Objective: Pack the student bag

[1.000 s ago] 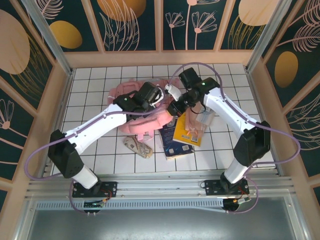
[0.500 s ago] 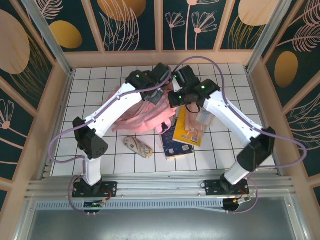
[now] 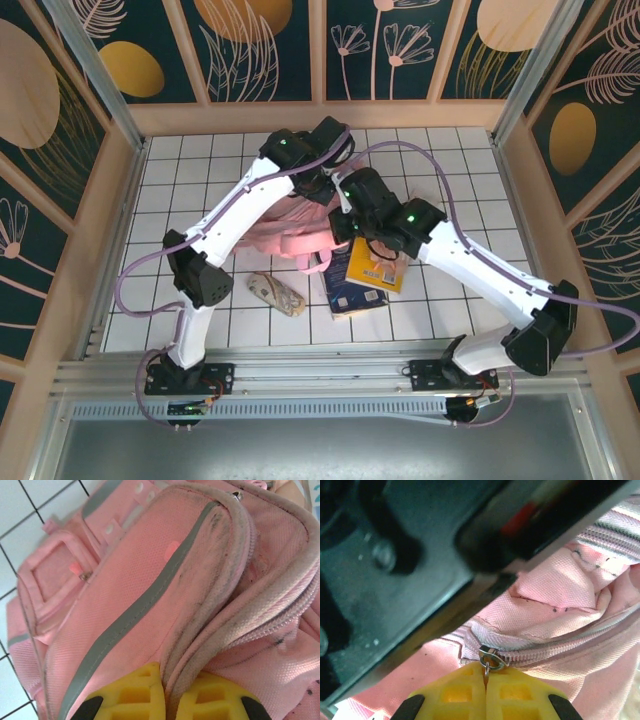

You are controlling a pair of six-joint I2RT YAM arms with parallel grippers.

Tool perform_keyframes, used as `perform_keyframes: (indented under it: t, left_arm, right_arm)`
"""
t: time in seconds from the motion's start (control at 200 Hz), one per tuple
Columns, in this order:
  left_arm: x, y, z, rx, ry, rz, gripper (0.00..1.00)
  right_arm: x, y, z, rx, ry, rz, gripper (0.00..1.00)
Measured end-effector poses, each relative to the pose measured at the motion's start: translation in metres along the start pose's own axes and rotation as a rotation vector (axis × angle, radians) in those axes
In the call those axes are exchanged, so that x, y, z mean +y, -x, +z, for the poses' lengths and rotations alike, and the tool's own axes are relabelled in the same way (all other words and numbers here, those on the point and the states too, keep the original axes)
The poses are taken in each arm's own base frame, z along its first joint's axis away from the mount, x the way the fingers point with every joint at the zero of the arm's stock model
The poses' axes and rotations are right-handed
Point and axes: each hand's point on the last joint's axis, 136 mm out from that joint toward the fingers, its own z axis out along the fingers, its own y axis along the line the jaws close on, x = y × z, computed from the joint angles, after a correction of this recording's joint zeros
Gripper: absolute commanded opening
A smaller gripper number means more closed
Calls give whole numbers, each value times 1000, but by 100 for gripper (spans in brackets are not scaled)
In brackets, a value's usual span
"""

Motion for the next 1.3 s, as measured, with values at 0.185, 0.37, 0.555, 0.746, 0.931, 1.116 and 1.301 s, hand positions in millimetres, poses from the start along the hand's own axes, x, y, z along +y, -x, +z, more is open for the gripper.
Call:
perform_keyframes:
  t: [0.185, 0.37, 0.555, 0.746, 0.931, 1.116, 1.301]
  left_arm:
    - [-4, -1, 3, 33, -125, -73, 0]
    - [-17, 17, -5, 2, -305, -162, 0]
    - [-16, 33, -6, -6, -399, -207, 0]
    - [1, 35, -5, -5, -394, -239, 0]
    - [12, 22, -16, 33, -387, -253, 37]
    - [6, 16, -11, 74, -434, -268, 67]
    - [-4, 42, -11, -21, -510, -263, 78]
  right_arm:
    - [-20, -20, 3, -8, -78, 22, 0]
    - [-59, -15, -12, -114, -131, 95, 0]
    - [-69, 1, -14, -144, -174, 3, 0]
    - [-37, 37, -21, -127, -87, -104, 0]
    - [11, 30, -10, -78, -6, -196, 0]
    - [6, 1, -5, -42, -10, -221, 0]
    - [2, -28, -22, -52, 52, -224, 0]
